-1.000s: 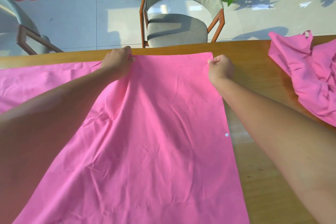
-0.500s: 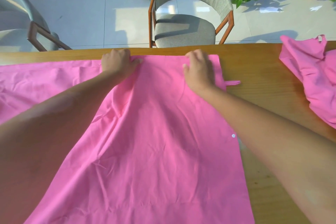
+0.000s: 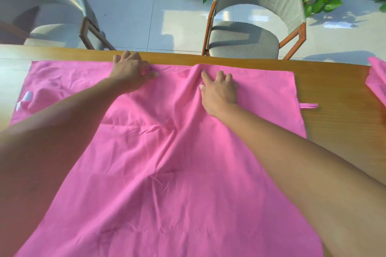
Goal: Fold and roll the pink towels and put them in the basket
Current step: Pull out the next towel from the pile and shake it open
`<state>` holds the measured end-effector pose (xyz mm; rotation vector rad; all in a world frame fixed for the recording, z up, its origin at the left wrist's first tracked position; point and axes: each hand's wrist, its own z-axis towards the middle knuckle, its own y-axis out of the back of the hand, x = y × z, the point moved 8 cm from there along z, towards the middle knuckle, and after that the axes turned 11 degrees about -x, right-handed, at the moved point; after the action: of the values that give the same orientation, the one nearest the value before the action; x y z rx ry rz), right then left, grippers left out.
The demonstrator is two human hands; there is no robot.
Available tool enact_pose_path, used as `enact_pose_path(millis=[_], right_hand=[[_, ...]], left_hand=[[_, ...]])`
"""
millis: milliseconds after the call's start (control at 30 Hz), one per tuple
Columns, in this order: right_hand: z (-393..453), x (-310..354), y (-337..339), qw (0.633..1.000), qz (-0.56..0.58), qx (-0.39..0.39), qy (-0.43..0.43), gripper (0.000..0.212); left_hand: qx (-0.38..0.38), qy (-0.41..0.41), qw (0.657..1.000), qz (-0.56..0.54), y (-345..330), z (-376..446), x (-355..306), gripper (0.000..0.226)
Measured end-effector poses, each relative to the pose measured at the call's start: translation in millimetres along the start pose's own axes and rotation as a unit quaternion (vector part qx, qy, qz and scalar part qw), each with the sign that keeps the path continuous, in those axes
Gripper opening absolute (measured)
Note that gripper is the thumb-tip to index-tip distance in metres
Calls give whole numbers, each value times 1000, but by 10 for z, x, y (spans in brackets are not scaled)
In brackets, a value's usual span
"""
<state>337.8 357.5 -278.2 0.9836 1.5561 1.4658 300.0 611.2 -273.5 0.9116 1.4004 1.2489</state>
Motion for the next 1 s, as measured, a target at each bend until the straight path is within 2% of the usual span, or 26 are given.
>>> enact_pose_path(millis=[233,533,733,833,900,1000], right_hand=[[-3,235,-117,996,-39,68,-48,57],[4,258,-82,993,-43,92,-62,60],[-25,245,-98,994,-35,80,-58,58],[-26,240,-80,993,-21,74,-88,57],[-17,336,-9,994,10,43,-100,58],[43,856,136,997,67,-23,18,57]], left_hand=[[-63,39,997,21,208,-228,702,49],[-103,-12,994,-20,372,64,668,51],[-86,-9,996,20,304,126,743,52],[-104,0,995,0,346,36,888,50],[-97,20,995,-9,390,-50,1109,50],[-48,33,998,-15,443,-176,1485,48]])
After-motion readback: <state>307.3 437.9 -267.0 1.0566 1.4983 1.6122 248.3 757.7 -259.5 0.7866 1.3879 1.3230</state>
